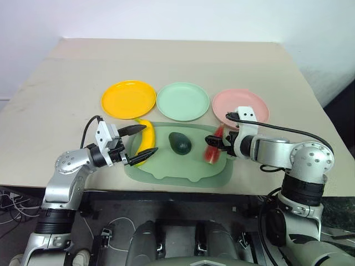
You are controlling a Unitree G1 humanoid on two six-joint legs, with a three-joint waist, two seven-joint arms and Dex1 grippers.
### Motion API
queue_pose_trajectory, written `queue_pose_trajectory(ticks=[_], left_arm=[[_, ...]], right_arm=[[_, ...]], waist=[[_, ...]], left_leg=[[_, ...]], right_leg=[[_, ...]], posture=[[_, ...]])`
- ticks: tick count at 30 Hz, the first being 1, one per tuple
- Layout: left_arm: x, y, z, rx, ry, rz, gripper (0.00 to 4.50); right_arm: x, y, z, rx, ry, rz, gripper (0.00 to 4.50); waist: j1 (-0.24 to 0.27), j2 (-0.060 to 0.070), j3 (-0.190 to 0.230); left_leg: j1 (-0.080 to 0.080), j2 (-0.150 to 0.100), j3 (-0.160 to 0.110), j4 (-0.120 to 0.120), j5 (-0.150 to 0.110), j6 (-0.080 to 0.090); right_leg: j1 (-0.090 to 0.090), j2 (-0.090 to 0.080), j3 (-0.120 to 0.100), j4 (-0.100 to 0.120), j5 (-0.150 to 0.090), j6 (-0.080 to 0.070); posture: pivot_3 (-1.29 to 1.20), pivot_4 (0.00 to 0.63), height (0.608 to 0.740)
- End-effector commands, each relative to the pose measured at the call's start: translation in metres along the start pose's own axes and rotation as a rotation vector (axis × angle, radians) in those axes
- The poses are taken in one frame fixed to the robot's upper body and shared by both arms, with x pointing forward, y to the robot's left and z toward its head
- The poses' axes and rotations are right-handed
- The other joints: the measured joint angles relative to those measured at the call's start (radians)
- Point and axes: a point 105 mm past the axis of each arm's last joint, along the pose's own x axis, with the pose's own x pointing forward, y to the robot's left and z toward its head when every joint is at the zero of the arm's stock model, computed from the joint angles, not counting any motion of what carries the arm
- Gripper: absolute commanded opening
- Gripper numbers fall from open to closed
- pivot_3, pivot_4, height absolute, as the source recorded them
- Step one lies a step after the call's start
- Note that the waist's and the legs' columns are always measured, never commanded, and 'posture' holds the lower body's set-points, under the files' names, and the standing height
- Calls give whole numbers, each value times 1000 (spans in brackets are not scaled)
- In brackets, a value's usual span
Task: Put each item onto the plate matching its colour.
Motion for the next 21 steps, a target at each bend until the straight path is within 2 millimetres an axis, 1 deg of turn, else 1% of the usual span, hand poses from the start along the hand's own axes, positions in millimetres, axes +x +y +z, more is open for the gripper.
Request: queue_pose_trajectory(ticks=[1,2,7,11,13,21], left_arm=[[3,4,4,29,-25,15,4474],[3,5,3,27,-29,21,4474],[6,3,0,27,-30,21,4474],[6,3,-1,26,-24,16,4474],[7,4,0,0,-39,21,4474],[11,0,6,-51,-46,-20,4474]], right_arm=[[-1,7,7,-89,27,-1,4500],[0,8,5,-109,46,3,4500],[-2,15,-3,-258,132,20,4500],[-4,18,-8,-304,173,48,4500],[-6,19,-10,-331,185,49,4500],[-6,28,-12,-395,195,64,4500]], waist=[[-1,0,0],[-1,0,0],[-1,0,0],[-1,0,0],[-1,0,0],[0,0,0]], left_leg=[[0,0,0,0,1,-1],[0,0,0,0,2,-3],[0,0,0,0,2,-3],[0,0,0,0,1,-2],[0,0,0,0,-1,1],[0,0,0,0,-1,1]], right_leg=[[0,0,0,0,0,0],[0,0,0,0,0,0],[0,0,0,0,0,0],[0,0,0,0,0,0],[0,0,0,0,0,0],[0,0,0,0,0,0]], posture=[[0,150,695],[0,150,695],[0,150,695],[0,150,695],[0,150,695],[0,150,695]])
